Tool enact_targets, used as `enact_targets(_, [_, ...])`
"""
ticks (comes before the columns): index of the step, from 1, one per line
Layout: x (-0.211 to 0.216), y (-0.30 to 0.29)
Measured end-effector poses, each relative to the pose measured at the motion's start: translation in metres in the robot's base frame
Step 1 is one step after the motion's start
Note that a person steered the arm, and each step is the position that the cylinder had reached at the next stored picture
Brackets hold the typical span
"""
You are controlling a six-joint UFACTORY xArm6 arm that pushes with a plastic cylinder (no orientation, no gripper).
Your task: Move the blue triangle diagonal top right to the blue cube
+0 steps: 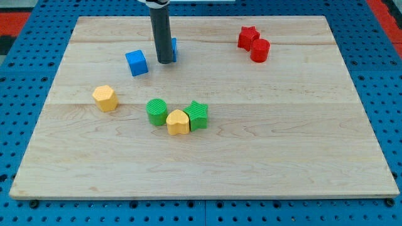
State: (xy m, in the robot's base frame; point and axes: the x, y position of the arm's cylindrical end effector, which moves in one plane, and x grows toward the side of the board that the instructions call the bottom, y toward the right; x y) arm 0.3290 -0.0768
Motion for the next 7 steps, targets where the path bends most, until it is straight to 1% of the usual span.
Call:
enact_targets(1, [-0.013,-0.019])
enact_targets(2, [-0.02,-0.012])
enact_targets(3, [-0.025,0.044])
enact_targets(4, [-0.025,0.056])
enact_targets(5, [0.022,0.039])
enact_targets(6, [0.066,0.001])
enact_targets(7, [0.052,-0.106])
